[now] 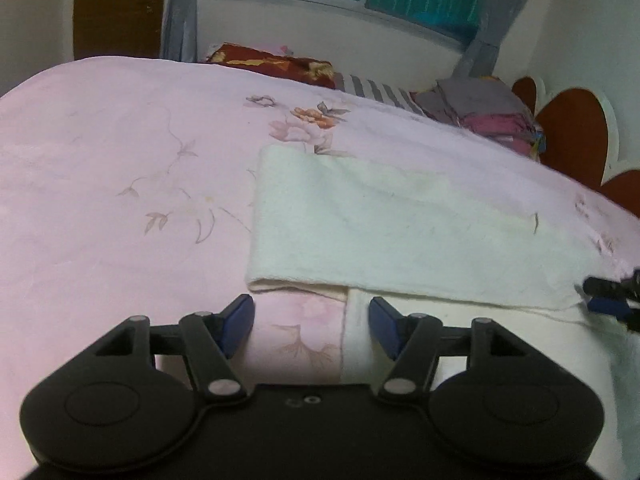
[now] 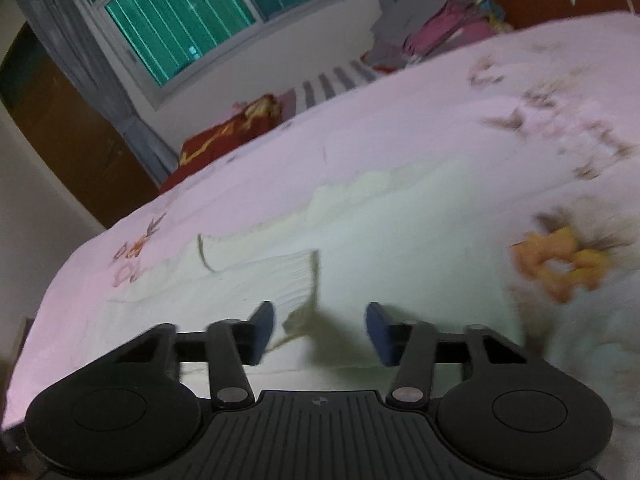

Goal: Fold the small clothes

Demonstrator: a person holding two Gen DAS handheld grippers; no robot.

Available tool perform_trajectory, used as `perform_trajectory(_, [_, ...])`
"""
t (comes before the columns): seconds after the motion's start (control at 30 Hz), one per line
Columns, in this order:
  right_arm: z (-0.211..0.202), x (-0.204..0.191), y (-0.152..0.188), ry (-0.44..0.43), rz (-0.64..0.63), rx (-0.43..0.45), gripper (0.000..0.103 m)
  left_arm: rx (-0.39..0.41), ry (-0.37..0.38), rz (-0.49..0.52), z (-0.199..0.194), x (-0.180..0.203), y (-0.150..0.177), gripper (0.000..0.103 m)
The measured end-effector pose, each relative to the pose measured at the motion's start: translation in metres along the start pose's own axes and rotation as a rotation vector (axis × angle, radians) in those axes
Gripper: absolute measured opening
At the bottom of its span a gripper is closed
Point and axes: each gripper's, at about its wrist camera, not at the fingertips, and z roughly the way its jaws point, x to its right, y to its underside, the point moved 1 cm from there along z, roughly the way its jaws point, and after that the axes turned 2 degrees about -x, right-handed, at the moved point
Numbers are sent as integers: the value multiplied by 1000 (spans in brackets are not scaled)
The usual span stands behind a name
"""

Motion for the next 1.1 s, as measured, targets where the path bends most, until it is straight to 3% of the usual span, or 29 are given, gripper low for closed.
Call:
perform_trajectory(0.17, [25,-14,-4,2,-5,-31,37,-10,-13,77,11,10,-8,63])
perform_trajectory(0.2, [29,-17,-5,5,-16,-37,31,-7,-13,87,11,10,-8,63])
perform_trajectory(0.23, [31,-20,-6,7,-30,-48,9,-2,-13,95,12,11,-7,64])
perform_trajectory(0.27, [34,-23,-6,3,-38,-58,5,3,-12,106,13,11,-5,64])
perform_trajectory(0.43, [12,-20,-12,32,-52,26,5,15,1,126,14,10,-3,64])
perform_trajectory(0.57, [-27,20,-19,168,40,157,5,11,9,145,14,9,-4,64])
perform_trajectory(0.67, [-34,39,-17,192,32,130,5,12,16,152,13,8,-4,63])
perform_trajectory(0.87, [-35,39,-12,196,13,118,5,-1,19,146,13,8,-6,63])
perform_trajectory(1.0, [-32,41,-9,197,21,100,5,2,24,174,9,11,-10,49])
perform_trajectory(1.1, [-33,38,-7,181,5,92,5,-3,35,120,12,6,-10,49])
